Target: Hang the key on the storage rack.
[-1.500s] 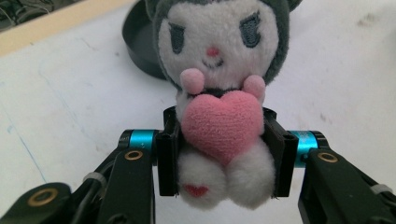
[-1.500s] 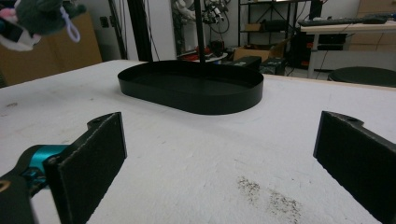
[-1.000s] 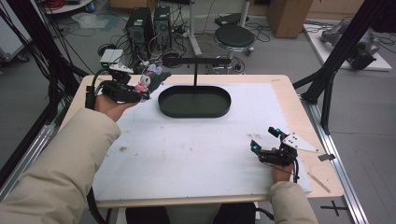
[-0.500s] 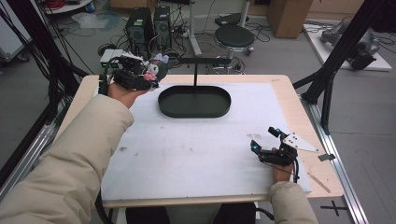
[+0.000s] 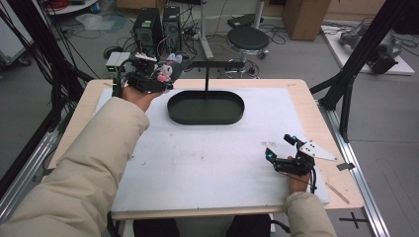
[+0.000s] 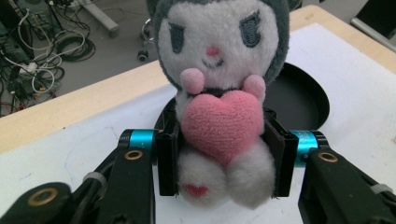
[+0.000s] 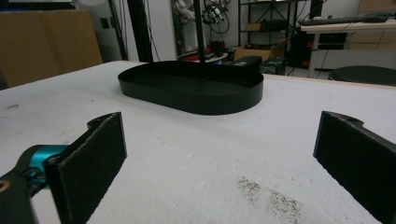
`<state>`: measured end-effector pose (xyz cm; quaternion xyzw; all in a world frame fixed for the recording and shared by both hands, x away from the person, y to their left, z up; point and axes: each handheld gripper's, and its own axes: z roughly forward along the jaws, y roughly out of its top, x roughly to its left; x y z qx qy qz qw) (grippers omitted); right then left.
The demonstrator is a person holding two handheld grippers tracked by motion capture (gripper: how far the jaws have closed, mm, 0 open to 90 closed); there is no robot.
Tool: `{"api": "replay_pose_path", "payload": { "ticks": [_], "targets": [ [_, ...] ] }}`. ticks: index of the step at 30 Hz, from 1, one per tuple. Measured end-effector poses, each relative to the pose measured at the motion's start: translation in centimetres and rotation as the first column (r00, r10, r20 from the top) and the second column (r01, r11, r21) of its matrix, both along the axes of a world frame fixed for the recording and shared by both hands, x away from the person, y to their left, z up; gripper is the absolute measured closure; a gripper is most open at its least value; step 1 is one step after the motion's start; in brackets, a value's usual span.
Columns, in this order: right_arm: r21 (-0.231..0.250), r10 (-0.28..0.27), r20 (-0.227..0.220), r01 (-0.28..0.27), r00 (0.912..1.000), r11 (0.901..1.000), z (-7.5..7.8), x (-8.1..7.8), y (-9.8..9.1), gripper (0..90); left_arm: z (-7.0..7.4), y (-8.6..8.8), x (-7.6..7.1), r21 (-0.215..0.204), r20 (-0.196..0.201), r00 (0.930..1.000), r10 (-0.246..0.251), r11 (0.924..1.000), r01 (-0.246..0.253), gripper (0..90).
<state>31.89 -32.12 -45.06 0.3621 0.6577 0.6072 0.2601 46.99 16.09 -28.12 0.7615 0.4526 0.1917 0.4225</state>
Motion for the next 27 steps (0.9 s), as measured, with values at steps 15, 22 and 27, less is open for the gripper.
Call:
{"api": "replay_pose_path", "payload": {
  "ticks": [15, 22, 27],
  "targets": [
    [0.001, 0.001, -0.002, -0.001, 1.0000, 1.0000, 0.0, 0.0, 0.0, 1.6, -1.2, 0.9, 1.5, -0.025, 0.000, 0.9975, 0.070, 0.9972, -0.070, 56.5],
    [0.000, 0.001, -0.001, -0.001, 1.0000, 1.0000, 0.0, 0.0, 0.0, 1.6, -2.9, 1.6, 1.6, -0.037, -0.021, 0.9960, 0.087, 0.9954, -0.088, 56.3],
    [0.000, 0.001, -0.005, -0.001, 1.0000, 1.0000, 0.0, 0.1, 0.0, 1.6, -4.5, 2.5, 1.6, -0.035, -0.047, 0.9933, 0.105, 0.9937, -0.107, 56.3]
  ]
}}
